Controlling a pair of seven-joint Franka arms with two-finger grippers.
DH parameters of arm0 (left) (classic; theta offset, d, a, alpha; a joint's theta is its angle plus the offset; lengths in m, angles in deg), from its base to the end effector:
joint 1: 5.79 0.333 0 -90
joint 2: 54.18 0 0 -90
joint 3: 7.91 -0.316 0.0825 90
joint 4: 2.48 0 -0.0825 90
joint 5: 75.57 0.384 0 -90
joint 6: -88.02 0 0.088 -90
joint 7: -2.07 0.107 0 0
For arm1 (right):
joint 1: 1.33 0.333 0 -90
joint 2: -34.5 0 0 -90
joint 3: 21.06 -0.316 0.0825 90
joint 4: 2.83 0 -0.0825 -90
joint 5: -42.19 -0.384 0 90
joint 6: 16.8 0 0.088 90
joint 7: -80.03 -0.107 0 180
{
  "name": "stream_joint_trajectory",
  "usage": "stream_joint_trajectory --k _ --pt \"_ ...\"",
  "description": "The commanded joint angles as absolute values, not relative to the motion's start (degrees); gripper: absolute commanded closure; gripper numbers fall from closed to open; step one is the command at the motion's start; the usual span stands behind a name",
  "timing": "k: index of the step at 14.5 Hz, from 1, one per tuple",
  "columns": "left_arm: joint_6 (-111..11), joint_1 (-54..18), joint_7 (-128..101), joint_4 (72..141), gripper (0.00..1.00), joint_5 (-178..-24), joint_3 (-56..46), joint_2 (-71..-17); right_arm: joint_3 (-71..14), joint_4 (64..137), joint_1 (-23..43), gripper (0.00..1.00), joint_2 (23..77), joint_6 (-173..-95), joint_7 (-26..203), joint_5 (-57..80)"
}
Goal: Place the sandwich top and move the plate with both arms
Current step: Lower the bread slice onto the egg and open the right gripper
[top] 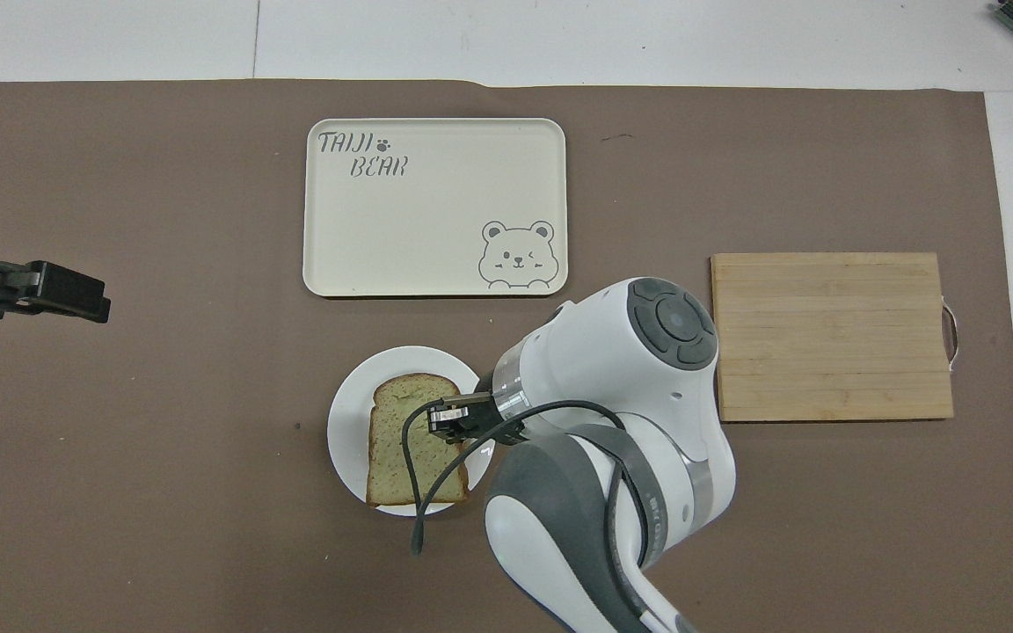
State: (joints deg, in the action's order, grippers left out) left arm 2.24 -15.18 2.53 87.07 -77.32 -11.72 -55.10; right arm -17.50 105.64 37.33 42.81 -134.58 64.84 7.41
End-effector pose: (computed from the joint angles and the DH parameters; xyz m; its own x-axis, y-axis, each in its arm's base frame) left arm 0.5390 -0.0558 0.6307 0.9930 -0.1074 -0.0495 -0.1059 -0.9939 0.0320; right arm 0.4737 0.3719 0.4374 0.9769 0.1086 -0.1838 0.0096 -0.8825 -0.4702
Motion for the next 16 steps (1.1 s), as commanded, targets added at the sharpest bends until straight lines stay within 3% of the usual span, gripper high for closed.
stream_joint_trajectory --k 1,5,10,16 --pt "2.6 -14.3 3.0 87.4 0.00 -76.5 -11.1 -55.9 -17.5 106.6 39.0 1.00 44.5 -138.8 63.9 5.9" --pt "2.6 -14.2 3.0 87.4 0.00 -76.5 -11.2 -55.9 -17.5 106.6 41.9 1.00 48.4 -144.9 63.9 4.6" --pt "2.6 -14.2 3.1 87.4 0.00 -76.5 -11.1 -55.9 -17.5 106.8 42.6 1.00 51.3 -147.1 65.3 4.6" --pt "2.6 -14.2 3.0 87.4 0.00 -76.5 -11.2 -55.9 -17.5 109.4 43.5 1.00 51.5 -149.4 67.0 4.6"
